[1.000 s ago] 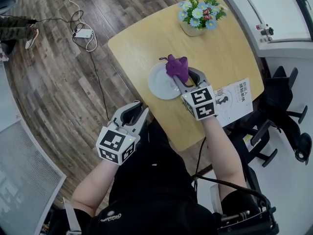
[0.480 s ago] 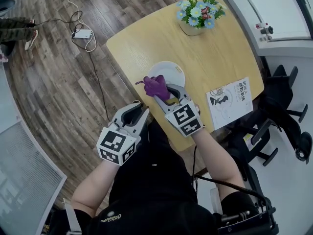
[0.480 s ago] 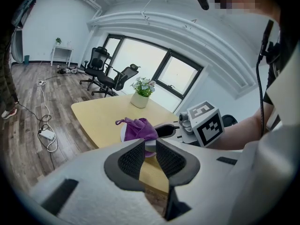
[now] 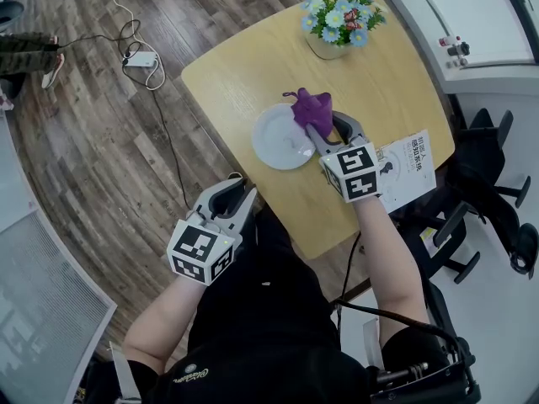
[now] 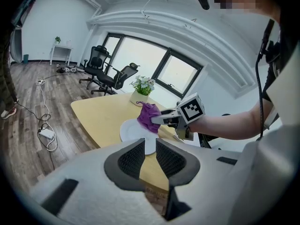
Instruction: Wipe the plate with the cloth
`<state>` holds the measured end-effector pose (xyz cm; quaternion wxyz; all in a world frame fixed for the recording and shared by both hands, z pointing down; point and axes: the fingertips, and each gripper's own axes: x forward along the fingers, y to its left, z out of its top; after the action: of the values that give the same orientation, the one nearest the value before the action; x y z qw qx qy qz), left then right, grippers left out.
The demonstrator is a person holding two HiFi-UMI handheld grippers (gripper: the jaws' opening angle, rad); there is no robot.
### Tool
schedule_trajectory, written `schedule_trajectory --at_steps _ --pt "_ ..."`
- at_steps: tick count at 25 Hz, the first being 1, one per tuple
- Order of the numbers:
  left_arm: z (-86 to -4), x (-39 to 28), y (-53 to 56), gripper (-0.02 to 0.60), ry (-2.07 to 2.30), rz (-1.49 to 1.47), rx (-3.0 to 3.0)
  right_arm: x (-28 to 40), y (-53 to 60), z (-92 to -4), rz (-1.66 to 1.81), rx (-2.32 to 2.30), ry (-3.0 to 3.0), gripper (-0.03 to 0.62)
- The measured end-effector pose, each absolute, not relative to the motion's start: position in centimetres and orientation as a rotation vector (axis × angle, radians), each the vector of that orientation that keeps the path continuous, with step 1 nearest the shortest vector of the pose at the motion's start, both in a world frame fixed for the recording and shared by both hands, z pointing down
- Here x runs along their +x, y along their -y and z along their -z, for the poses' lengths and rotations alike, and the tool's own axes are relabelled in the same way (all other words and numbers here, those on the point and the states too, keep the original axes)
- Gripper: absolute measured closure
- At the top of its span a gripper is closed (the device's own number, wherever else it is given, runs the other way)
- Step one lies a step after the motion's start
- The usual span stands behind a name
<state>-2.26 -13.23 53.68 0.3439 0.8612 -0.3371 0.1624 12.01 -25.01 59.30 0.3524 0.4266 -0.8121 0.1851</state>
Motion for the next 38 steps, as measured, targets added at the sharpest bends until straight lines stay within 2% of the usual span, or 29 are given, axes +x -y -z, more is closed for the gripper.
schedule_trajectory --at_steps 5,13,17,22,30,38 --pt "-53.7 -2.2 13.2 0.505 0.874 -0.425 2.241 10.6 24.1 -59.5 -0.487 1.068 2.121 0.436" --pt "-53.9 -2.5 13.0 0.505 0.875 -0.428 2.232 2.9 18.4 -59.7 -0.508 0.827 2.227 0.436" --pt "-53.7 -2.3 13.0 0.505 0.881 -0.441 2.262 1.6 16.5 -60.2 -0.520 0.774 2.233 0.436" --pt "-53.7 -1.8 12.9 0.505 0.868 -0.441 2.263 3.9 18.2 -60.1 -0.515 0.851 2.208 0.436" --pt "-53.7 -1.5 12.6 0.505 0.858 -0.445 2.267 12.6 23.8 -59.9 -0.489 1.123 2.063 0.436" --pt "-53.8 -1.3 12.5 0.505 0.856 -0.450 2.262 9.6 21.5 -59.8 -0.502 1.047 2.108 0.436"
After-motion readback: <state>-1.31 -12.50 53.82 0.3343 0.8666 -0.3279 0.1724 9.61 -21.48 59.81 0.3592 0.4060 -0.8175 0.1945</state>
